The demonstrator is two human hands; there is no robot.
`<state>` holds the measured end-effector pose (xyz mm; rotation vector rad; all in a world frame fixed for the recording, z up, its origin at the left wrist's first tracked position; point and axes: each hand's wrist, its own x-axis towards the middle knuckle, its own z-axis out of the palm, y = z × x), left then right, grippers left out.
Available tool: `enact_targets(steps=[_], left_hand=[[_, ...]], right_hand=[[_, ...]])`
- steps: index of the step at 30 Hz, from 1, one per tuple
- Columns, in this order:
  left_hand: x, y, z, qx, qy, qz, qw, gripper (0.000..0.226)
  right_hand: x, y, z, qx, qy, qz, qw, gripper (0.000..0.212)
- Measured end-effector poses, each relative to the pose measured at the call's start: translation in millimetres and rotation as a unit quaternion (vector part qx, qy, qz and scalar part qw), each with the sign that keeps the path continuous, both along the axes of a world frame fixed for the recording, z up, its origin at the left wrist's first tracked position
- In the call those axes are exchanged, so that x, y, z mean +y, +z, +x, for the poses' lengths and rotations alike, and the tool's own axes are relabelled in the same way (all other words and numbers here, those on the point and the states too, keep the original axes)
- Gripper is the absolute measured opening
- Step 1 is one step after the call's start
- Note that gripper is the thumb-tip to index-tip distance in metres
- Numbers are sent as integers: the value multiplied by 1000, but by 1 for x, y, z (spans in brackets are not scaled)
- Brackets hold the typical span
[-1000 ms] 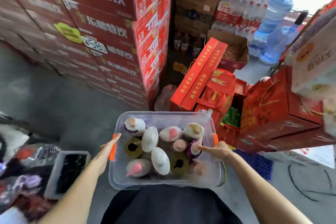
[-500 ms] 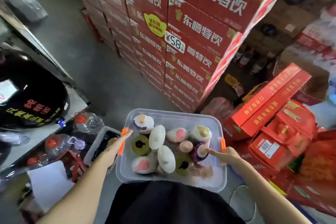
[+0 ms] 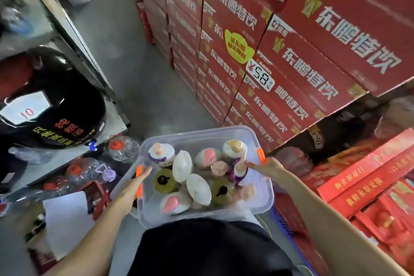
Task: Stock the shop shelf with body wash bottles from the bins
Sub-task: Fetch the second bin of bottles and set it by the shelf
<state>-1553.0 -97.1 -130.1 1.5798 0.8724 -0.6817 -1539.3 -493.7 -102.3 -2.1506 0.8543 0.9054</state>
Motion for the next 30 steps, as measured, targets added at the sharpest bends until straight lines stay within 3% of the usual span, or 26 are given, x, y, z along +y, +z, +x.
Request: enact_targets(steps=[5, 8, 13, 15, 21, 26, 28, 30], left_hand=[[2, 9, 43, 27, 90, 23, 995, 65], [-1, 12, 84, 24, 105, 36, 994, 61], [20, -60, 147, 44, 173, 63, 982, 110], [18, -57, 172, 52, 208, 65, 975, 117], [18, -18, 268, 33, 205, 19, 978, 78], [73, -64, 351, 10, 252, 36, 967, 80], [64, -11, 400, 34, 236, 43, 970, 62], [72, -2, 443, 36, 238, 48, 969, 43]], right_hand=[[11, -7, 91, -1, 41, 33, 999, 79], [15, -17, 151, 28, 66, 51, 996, 60], [12, -39, 272, 8, 109, 81, 991, 68], [16, -34, 315, 8, 125, 84, 989, 68], [33, -25, 419, 40, 135, 85, 986, 64], [67, -33, 505, 34, 121, 82, 989, 60], [87, -39, 540, 36, 111, 83, 990, 52], [109, -44, 574, 53, 124, 88, 987, 45]])
